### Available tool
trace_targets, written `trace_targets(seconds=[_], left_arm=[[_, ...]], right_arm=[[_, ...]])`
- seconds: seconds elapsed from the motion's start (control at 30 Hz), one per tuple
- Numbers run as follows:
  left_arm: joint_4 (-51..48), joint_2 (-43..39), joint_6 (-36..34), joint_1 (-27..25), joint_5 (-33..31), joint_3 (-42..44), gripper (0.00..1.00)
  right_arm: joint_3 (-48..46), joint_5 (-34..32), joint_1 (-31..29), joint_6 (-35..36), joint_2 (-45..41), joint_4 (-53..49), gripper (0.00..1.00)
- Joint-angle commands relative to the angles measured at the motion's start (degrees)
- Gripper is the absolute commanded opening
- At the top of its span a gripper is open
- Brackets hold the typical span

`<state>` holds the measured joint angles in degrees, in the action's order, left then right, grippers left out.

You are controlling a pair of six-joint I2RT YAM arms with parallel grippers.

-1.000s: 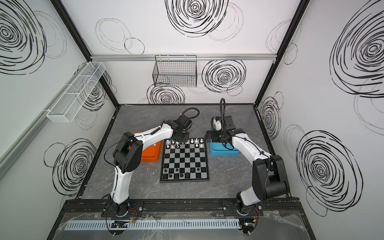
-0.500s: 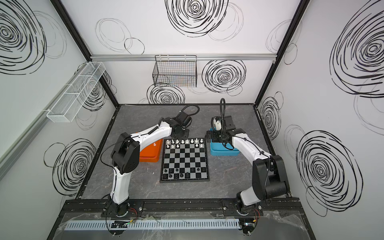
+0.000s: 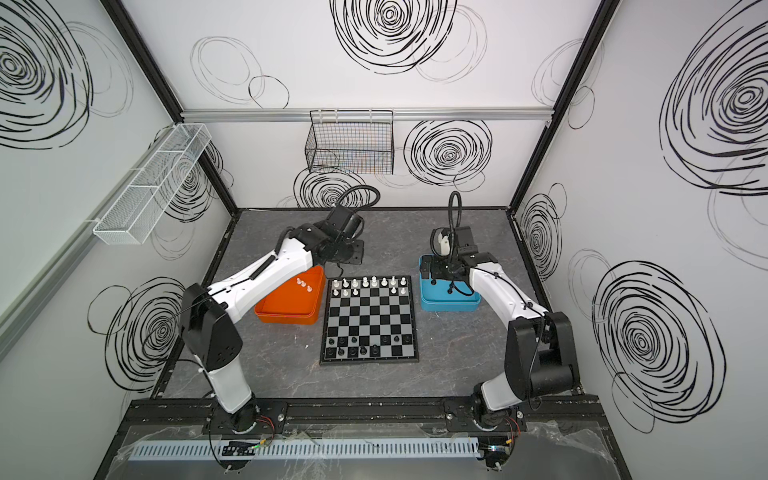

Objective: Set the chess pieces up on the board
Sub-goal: 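Open the left gripper to release the white king and raise it, then move the left gripper over the orange tray while the right lowers into the blue tray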

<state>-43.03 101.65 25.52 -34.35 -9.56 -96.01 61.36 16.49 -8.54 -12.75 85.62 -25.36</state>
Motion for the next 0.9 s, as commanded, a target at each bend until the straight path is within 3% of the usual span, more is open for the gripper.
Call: trace_targets(seconds=[0.0, 0.33, 0.63, 0.87], left_arm=[[0.2, -4.4, -2.0, 3.3, -1.2, 2.2, 0.56], [3.9, -13.9, -4.0, 17.0, 5.3, 12.7, 0.98], [8.1, -15.9, -5.5, 23.0, 8.2, 19.8, 0.96], [9.2, -15.3, -6.3, 24.3, 9.5, 21.0, 0.96]], right_arm=[[2.5, -3.2, 1.7, -0.1, -0.4, -3.3, 1.00], [7.2, -8.5, 2.2, 0.9, 5.6, -9.3, 0.95], [8.2, -7.8, 0.1, 1.1, 9.6, -9.6, 0.82], [8.2, -8.7, -1.5, 0.9, 13.4, -8.6, 0.72]])
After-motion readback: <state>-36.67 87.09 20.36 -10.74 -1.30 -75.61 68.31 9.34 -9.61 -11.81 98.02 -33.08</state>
